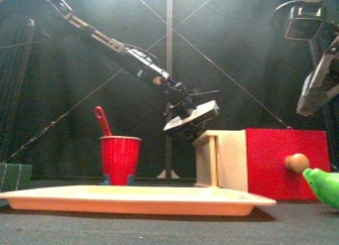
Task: Close drawer
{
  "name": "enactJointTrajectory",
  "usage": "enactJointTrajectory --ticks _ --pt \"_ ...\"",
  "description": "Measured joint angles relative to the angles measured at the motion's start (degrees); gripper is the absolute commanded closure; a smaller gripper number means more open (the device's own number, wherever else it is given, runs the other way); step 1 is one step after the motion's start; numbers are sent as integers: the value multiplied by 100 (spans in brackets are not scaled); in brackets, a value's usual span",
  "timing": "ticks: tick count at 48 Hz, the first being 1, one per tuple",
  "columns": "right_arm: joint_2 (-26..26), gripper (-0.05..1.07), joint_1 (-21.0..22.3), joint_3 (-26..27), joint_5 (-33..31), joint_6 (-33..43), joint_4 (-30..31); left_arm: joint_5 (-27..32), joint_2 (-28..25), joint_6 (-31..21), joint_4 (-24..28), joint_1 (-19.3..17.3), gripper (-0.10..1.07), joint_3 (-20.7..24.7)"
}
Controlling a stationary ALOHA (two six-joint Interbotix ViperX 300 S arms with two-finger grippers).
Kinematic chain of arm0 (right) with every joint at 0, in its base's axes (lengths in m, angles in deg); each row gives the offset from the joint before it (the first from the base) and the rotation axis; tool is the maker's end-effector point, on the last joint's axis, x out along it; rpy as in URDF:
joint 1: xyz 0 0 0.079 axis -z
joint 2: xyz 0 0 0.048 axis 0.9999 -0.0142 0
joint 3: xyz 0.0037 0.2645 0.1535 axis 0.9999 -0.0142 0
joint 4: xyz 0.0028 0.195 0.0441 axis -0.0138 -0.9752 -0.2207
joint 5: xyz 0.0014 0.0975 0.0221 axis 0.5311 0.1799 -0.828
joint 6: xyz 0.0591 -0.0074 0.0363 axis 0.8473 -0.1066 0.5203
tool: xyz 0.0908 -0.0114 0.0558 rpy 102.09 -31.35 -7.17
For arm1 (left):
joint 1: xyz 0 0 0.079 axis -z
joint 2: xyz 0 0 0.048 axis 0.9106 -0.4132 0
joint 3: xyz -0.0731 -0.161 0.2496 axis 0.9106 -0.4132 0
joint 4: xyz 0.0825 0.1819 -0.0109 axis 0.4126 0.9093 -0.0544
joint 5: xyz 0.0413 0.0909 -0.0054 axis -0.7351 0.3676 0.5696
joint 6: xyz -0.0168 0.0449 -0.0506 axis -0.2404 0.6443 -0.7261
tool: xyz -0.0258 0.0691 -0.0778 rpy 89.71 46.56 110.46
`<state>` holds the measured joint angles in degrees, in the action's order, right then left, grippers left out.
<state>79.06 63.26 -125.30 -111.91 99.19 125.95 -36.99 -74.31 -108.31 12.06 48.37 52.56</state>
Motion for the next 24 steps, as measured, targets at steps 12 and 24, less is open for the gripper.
enactJointTrajectory --ticks 12,24 --pt "-369 52 132 44 483 -9 35 -18 0 360 -448 -9 55 -44" --pt "-545 52 510 123 580 -9 53 -18 0 835 -800 -44 55 -79"
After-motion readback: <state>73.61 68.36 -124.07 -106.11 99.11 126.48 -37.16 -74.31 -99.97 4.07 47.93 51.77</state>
